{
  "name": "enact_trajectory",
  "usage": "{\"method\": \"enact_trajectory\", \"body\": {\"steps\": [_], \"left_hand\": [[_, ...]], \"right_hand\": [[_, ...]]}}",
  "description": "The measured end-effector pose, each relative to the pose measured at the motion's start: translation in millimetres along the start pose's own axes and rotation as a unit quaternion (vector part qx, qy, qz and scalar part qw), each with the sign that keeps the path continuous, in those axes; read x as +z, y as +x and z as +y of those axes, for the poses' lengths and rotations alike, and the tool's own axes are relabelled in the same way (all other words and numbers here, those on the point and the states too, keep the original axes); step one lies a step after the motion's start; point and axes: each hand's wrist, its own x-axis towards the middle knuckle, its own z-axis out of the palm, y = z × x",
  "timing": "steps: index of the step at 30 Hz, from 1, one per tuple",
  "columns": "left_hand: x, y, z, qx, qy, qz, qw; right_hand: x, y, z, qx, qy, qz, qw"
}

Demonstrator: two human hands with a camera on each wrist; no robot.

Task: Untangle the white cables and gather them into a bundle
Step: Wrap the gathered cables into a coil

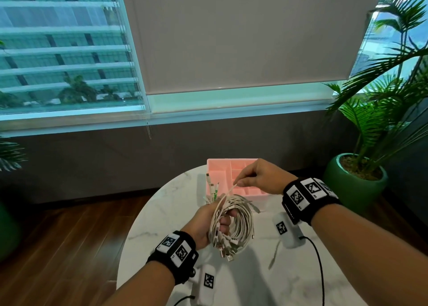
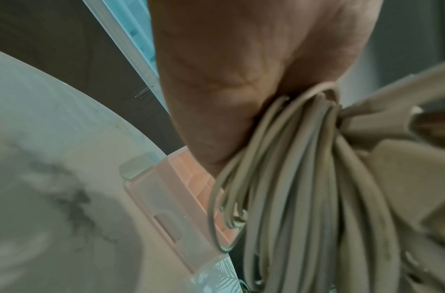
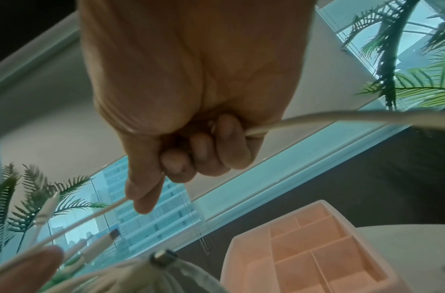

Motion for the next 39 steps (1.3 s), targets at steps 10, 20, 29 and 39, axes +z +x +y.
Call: {"method": "enact_trajectory", "body": {"steps": [10,20,29,39], "left_hand": [[0,-5,17,0.058,0.022,-0.042,0.997],[-2,0,31,0.104,-0.107,-0.077,0.986],[13,6,33,0.195,-0.148,0.123,0.962],[3,21,21,0.281,0.086,0.398,0.869]], "right_hand": [[14,-9,23,0.036,0.102,0.018,0.994],[55,-26,37,0.133,0.369,0.012,0.92],[95,-26,28,0.134,0.4,0.06,0.905],[147,-52,-17,0.057,0.059,-0.048,0.995]]}}
